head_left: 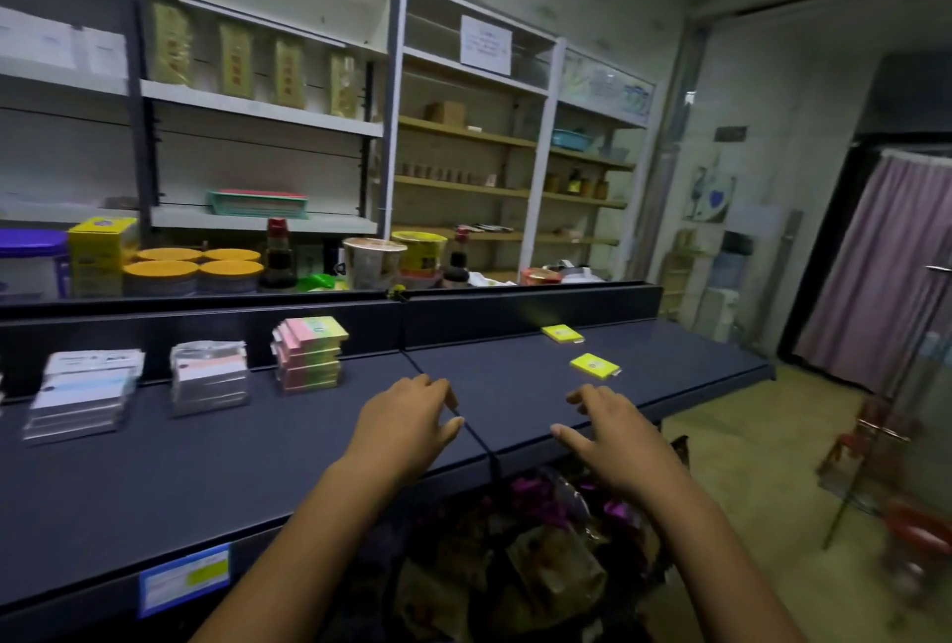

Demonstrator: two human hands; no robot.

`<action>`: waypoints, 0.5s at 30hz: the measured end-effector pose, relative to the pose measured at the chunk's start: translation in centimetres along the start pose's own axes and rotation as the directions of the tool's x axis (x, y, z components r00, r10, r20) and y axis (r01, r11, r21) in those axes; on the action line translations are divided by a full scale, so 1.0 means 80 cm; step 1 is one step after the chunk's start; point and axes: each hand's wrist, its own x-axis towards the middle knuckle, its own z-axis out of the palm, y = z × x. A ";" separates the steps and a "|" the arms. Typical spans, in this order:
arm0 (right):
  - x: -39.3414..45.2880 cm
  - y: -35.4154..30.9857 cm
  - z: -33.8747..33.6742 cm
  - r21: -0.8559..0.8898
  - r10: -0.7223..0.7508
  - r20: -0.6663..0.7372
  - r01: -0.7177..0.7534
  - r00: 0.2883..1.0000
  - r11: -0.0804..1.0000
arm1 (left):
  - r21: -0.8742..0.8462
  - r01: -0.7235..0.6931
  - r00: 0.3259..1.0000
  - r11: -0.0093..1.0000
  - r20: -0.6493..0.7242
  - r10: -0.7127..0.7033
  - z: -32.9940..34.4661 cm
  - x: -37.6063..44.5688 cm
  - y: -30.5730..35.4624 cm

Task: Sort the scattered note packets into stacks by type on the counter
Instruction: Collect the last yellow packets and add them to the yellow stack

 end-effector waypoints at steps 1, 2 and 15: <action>-0.001 0.009 -0.004 0.000 0.011 -0.006 -0.011 1.000 1.000 | -0.005 -0.012 1.000 1.000 0.003 0.012 0.004 0.007 0.008; 0.000 0.018 -0.008 -0.001 0.022 -0.015 -0.022 1.000 1.000 | -0.011 -0.023 1.000 1.000 0.005 0.023 0.008 0.014 0.015; 0.083 0.125 -0.007 -0.059 0.173 -0.087 -0.179 0.981 0.982 | -0.082 -0.146 0.988 0.986 0.044 0.150 0.092 0.168 0.064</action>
